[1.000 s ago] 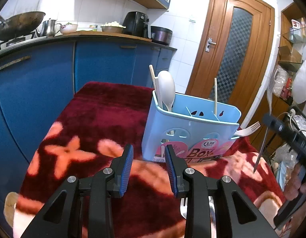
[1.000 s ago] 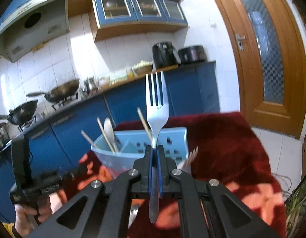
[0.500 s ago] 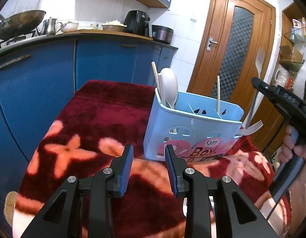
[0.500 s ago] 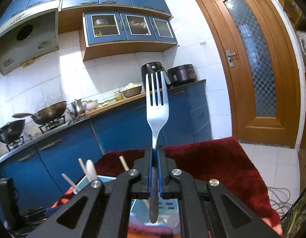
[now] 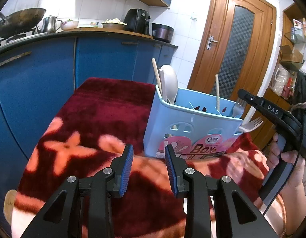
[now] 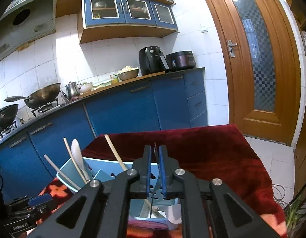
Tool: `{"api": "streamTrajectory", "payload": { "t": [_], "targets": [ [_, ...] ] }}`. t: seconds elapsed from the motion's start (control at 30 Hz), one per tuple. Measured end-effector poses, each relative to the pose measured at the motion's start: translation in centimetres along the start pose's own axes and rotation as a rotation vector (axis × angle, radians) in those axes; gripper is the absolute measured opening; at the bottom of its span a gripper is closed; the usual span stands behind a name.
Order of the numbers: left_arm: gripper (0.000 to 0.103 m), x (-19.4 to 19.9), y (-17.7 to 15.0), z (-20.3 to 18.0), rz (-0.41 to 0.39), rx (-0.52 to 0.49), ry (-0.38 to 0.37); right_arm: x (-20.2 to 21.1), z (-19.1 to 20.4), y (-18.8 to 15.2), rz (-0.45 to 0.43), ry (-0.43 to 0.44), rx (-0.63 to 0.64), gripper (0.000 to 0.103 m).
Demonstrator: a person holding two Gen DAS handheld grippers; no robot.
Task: Organize utensils
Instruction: 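Lower the silver fork into the holder and open the right tool, then withdraw both tools from the holder back toward the remaining utensils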
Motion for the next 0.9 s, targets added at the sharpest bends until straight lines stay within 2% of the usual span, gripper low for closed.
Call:
{"api": "streamTrajectory", "payload": {
  "t": [0.13, 0.2, 0.4, 0.77, 0.9],
  "targets": [
    [0.033, 0.4, -0.1, -0.2, 0.001, -0.005, -0.001, 1.7, 0.0, 0.2, -0.014, 0.009, -0.016, 0.013],
    [0.033, 0.7, -0.2, -0.2, 0.007, -0.009, 0.001, 2.5, 0.0, 0.2, -0.019, 0.006, -0.021, 0.019],
    [0.033, 1.4, -0.6, -0.4, 0.030, -0.024, 0.012, 5.5, 0.3, -0.1, -0.024, 0.005, -0.039, 0.021],
    [0.033, 2.7, -2.1, -0.9, 0.089, -0.035, -0.001, 9.1, 2.6, -2.4, 0.063, 0.011, -0.031, 0.022],
    [0.033, 3.2, -2.7, -0.7, 0.105, -0.020, -0.004, 9.9, 3.2, -3.9, 0.115, -0.005, -0.051, 0.028]
  ]
}}
Point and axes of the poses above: each gripper's, at about its wrist camera, not at the fingertips, and x roughly against the way its jaws point, z to its left, y to its top, the point moved 4 cm from there along -x, roughly the way its jaws point, and after that the axes turned 6 degrees about x, right-handed, at the moved point
